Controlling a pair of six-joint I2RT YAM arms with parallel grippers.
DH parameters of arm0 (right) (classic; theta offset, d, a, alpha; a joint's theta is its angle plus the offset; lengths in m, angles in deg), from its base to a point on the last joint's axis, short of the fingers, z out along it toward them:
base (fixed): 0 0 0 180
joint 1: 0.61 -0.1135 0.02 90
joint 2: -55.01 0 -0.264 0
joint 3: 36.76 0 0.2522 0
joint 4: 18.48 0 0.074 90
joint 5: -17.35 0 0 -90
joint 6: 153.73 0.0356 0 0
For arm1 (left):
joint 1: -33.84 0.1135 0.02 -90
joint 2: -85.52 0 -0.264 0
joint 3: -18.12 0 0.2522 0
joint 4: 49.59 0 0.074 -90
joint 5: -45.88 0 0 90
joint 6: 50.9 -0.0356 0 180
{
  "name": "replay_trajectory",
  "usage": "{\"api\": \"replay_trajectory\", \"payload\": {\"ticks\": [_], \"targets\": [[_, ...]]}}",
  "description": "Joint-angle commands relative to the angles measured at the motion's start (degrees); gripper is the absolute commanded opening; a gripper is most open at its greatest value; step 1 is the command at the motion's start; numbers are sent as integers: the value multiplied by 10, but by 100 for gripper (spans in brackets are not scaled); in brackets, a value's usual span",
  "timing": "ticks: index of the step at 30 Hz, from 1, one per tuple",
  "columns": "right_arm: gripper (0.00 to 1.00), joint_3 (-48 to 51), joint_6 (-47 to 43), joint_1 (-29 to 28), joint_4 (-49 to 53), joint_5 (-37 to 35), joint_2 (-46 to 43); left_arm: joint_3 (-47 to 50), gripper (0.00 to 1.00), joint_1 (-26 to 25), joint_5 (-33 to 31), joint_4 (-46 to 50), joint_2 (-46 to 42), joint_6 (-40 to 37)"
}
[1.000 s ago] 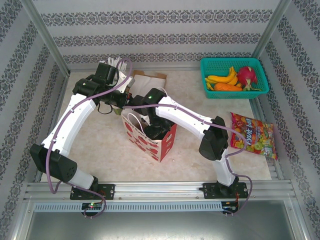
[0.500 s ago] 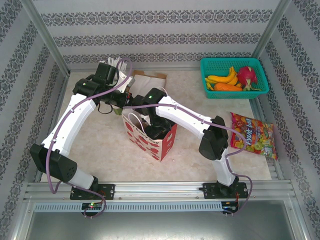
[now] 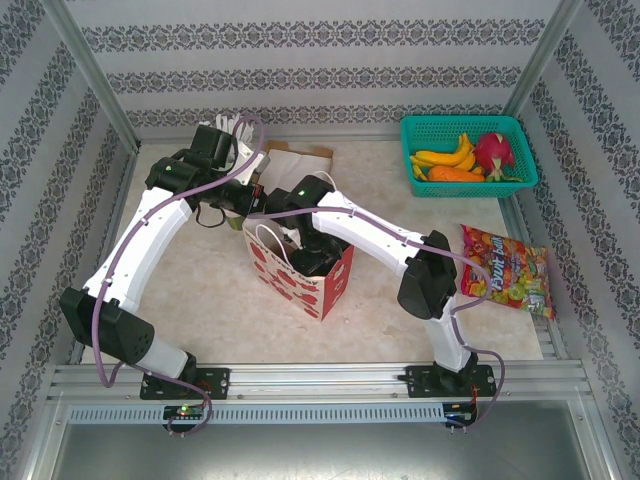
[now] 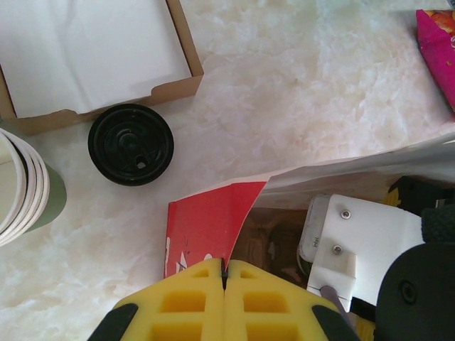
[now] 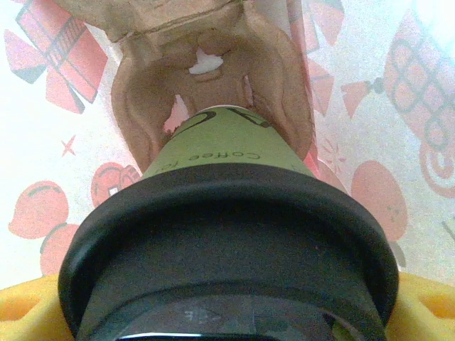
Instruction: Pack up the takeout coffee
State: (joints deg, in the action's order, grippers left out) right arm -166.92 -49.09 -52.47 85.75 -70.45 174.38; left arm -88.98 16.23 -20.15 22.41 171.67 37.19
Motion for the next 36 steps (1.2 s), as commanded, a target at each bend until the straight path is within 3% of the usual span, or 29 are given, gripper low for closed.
{"api": "replay_trajectory", "payload": {"ticks": [1,36], "targets": [[68,15,6,6,-13,-14,-13,4,0,2,14,-16,-13,3],[67,33,14,6,-64,-8,-29,11,0,3,25,-18,-16,2]]}}
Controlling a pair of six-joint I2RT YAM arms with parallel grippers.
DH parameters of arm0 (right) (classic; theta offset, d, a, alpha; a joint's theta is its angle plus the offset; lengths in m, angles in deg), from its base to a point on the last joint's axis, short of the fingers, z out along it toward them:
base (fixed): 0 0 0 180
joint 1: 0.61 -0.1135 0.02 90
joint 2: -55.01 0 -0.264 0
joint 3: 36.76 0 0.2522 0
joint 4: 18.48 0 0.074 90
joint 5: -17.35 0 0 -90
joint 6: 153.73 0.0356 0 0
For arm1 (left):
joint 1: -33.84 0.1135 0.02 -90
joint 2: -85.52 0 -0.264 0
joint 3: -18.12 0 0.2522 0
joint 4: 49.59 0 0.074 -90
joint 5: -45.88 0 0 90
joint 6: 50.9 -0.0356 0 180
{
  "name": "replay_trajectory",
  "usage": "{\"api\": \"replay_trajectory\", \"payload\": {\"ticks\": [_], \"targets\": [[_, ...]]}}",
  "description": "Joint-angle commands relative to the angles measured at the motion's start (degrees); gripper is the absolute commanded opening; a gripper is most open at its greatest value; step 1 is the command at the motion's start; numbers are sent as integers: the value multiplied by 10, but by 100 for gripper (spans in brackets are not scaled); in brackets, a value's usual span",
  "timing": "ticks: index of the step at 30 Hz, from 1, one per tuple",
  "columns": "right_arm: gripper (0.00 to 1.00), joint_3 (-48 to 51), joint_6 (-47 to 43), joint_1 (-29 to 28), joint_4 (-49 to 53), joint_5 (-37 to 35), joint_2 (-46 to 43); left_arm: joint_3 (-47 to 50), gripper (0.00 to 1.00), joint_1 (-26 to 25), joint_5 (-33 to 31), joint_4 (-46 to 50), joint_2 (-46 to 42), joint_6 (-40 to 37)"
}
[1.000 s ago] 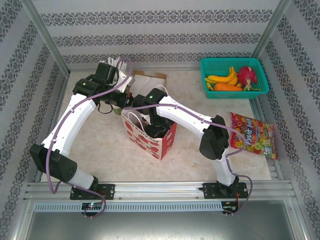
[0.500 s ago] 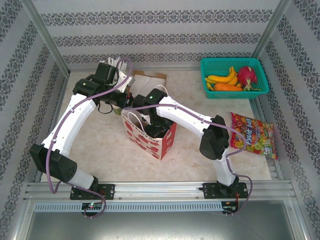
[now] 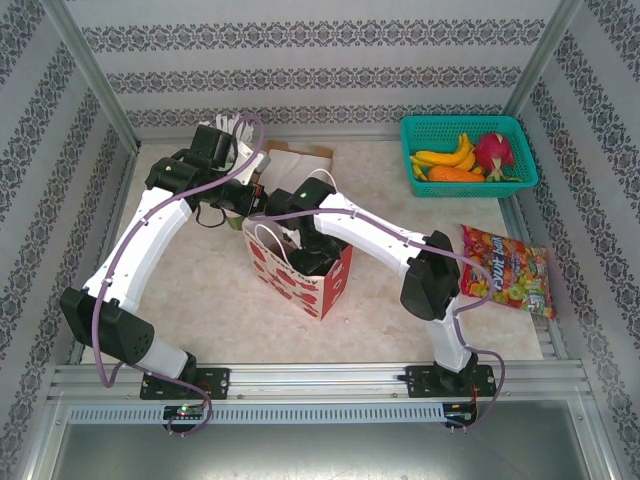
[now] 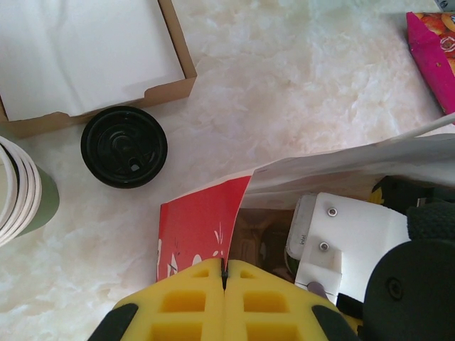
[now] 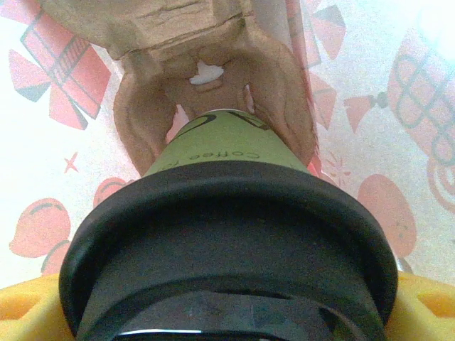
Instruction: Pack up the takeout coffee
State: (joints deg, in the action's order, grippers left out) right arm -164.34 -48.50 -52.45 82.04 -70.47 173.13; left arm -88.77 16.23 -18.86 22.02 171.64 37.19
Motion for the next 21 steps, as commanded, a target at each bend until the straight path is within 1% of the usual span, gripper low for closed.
{"api": "replay_trajectory", "payload": {"ticks": [1,21], "targets": [[67,7,8,7,-29,-7,-17,10,0,3,13,-14,-15,2],[66,7,8,6,-45,-8,-21,9,0,3,16,-14,-12,1]]}}
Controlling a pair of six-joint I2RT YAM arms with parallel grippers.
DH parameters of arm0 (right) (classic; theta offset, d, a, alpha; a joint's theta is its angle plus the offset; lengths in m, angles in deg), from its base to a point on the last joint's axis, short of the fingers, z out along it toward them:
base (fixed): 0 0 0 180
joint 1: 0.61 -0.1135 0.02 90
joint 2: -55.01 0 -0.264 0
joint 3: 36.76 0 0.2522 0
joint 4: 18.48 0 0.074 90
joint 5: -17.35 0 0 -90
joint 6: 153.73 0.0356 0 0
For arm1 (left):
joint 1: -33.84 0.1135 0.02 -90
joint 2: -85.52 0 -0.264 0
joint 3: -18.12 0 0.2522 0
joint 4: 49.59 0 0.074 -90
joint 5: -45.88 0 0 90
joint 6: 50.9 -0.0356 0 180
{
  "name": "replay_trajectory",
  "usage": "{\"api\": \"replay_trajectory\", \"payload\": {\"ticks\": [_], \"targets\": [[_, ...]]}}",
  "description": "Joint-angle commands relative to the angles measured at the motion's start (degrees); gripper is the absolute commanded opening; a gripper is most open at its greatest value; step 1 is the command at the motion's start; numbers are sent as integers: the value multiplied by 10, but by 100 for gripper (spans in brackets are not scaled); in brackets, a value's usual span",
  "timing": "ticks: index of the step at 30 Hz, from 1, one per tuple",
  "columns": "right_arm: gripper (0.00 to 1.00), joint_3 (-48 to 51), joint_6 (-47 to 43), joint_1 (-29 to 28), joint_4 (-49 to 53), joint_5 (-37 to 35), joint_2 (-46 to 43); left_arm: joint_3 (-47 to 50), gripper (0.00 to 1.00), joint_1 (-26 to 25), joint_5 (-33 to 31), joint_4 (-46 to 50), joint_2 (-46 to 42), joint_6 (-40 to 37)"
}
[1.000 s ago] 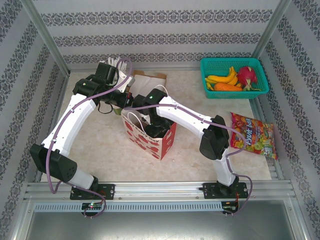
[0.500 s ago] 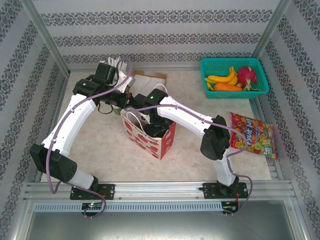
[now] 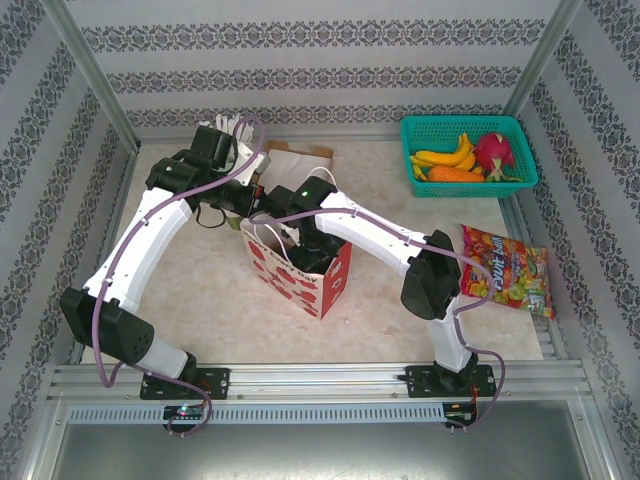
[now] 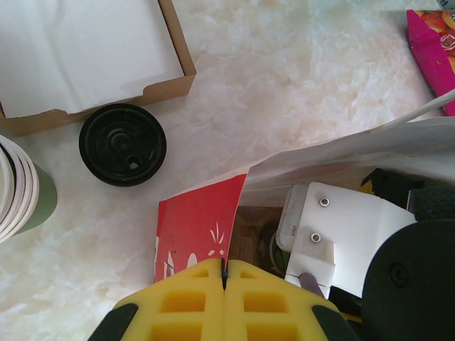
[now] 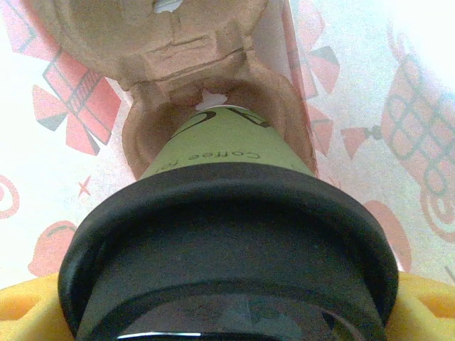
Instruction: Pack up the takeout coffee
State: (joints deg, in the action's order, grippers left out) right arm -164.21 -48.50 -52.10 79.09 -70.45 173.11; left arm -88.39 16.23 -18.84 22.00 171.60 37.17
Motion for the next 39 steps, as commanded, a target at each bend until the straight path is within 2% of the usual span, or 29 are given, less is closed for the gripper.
{"api": "replay_trajectory", "payload": {"ticks": [1,39], "targets": [[66,6,7,3,-17,-8,-21,6,0,2,16,-13,-11,1],[66,57,11,6,-45,4,-25,6,0,3,16,-13,-10,2]]}}
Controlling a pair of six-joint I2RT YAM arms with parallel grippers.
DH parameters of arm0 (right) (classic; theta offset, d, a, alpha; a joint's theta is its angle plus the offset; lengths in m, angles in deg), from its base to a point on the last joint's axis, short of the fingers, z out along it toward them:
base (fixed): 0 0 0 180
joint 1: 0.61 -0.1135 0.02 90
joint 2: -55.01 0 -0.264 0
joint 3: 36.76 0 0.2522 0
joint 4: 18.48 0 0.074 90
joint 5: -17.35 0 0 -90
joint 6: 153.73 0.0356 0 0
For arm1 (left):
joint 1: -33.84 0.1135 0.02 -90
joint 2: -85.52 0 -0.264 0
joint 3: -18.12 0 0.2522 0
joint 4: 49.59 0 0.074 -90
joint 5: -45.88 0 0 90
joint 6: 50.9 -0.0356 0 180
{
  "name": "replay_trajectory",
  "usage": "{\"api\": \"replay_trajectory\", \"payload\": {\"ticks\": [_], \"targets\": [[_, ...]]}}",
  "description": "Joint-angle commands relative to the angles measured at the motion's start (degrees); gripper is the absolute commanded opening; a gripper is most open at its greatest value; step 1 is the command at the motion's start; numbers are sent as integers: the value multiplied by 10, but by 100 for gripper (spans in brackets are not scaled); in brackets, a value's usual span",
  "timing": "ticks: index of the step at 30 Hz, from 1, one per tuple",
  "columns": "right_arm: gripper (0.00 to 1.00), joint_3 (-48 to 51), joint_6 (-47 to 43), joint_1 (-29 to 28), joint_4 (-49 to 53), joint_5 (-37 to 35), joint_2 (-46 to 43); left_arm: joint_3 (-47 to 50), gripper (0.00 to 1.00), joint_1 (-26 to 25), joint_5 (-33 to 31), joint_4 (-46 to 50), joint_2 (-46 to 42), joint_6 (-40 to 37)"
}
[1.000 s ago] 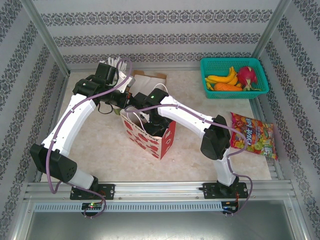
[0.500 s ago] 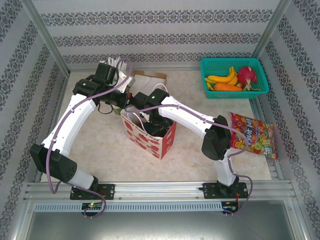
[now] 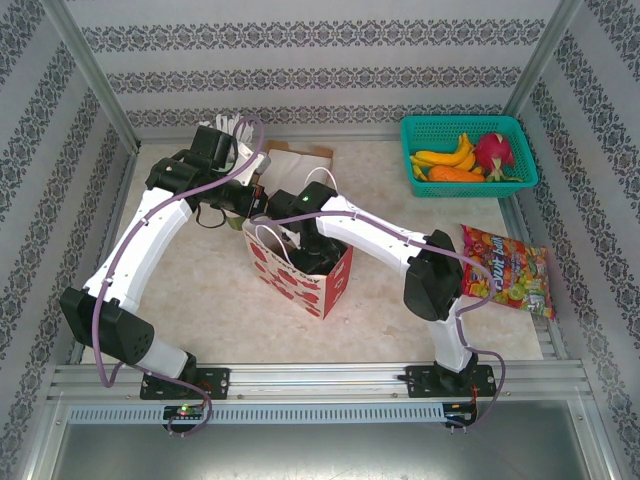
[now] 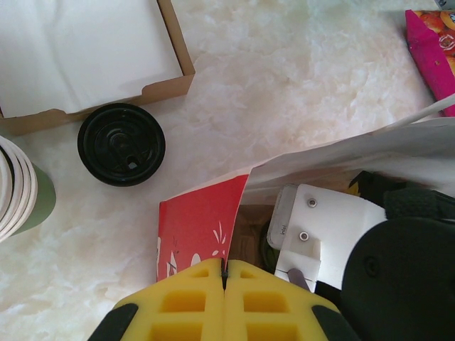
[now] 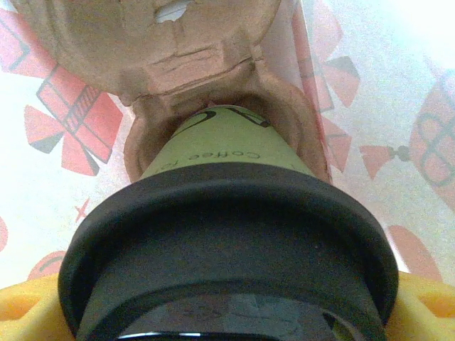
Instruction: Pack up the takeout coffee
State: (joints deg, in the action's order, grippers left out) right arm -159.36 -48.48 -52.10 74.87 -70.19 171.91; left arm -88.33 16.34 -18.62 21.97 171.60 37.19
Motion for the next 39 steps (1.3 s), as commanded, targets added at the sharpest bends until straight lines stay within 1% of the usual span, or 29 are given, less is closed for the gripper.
{"api": "replay_trajectory", "payload": {"ticks": [1,16,22,27,39], "targets": [[66,10,11,6,-4,2,-12,5,0,1,14,-13,-9,2],[66,27,18,8,-11,9,-12,2,0,2,17,-13,-3,2],[66,34,33,10,7,10,-16,0,0,2,15,-12,-2,2],[66,32,33,11,28,-5,-10,-1,0,1,13,-13,-1,1],[67,29,27,13,18,2,3,-1,0,2,13,-12,-4,2]]}}
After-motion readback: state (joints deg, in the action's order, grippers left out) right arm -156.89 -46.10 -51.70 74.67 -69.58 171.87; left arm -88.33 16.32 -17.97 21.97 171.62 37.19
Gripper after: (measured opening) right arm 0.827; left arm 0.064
